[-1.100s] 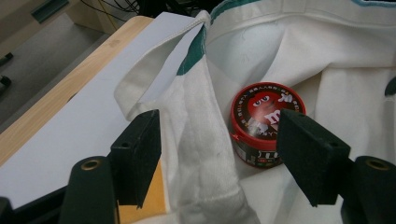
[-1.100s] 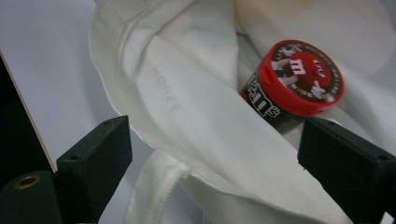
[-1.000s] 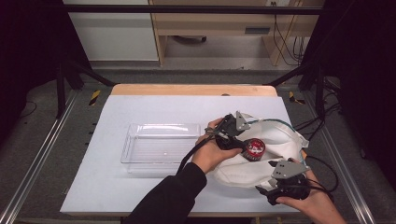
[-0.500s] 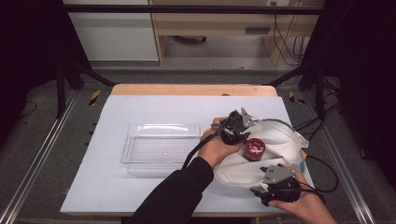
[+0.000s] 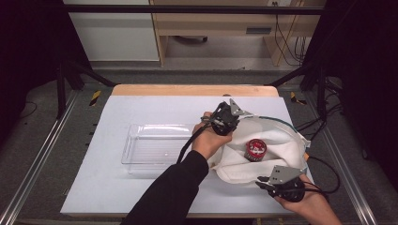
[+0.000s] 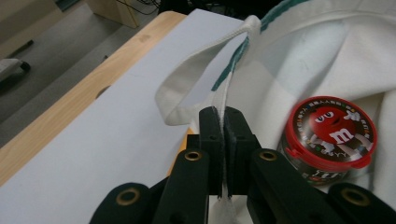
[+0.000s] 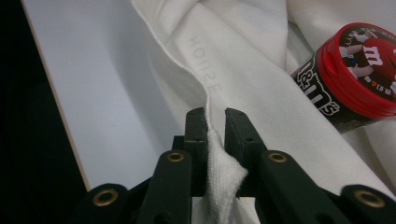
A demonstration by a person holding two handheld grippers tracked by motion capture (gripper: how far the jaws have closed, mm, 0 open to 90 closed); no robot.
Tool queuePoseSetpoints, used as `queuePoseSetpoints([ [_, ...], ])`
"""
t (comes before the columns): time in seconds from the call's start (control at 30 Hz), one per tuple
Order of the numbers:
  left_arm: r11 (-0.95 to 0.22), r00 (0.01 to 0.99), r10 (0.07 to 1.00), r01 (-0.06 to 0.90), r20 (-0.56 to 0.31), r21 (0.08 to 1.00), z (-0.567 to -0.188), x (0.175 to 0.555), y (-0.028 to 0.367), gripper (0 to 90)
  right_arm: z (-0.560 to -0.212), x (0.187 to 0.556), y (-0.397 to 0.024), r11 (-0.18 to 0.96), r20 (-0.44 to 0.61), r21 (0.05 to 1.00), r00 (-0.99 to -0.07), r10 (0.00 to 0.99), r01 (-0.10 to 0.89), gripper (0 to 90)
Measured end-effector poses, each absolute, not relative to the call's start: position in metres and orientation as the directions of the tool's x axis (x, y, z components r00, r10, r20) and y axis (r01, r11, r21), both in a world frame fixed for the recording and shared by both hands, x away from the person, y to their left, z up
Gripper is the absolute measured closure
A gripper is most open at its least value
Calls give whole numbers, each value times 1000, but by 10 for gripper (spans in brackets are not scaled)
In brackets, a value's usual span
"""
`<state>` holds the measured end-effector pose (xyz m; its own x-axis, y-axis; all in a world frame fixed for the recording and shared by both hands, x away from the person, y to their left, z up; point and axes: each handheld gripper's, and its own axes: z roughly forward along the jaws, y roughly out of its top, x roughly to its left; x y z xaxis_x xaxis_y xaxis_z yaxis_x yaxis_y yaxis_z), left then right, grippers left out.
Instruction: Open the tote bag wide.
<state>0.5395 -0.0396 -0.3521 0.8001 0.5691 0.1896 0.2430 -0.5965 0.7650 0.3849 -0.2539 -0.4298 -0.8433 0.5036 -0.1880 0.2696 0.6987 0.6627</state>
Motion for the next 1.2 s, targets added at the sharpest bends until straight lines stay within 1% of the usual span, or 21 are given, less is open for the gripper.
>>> queuePoseSetpoints([
  [0.13, -577, 785, 590, 244, 191, 780, -344, 543, -32, 882, -427, 378, -257, 697, -161, 663, -859, 487, 271, 845],
  [0.37, -568, 765, 612, 252, 198, 784, -344, 552, -27, 884, -434, 367, -261, 705, -133, 655, -877, 462, 272, 849],
  [0.47, -571, 760, 621, 269, 194, 775, -351, 560, -27, 884, -444, 367, -261, 710, -112, 641, -879, 463, 292, 850],
  [0.6, -586, 758, 622, 286, 195, 758, -359, 565, -29, 884, -450, 367, -262, 711, -105, 638, -881, 461, 296, 850],
  [1.07, -609, 748, 634, 326, 197, 723, -375, 574, -30, 883, -446, 360, -270, 693, -99, 659, -880, 465, 292, 850],
  [1.2, -608, 746, 640, 348, 181, 713, -382, 578, -29, 882, -451, 360, -272, 693, -89, 656, -881, 465, 300, 851],
])
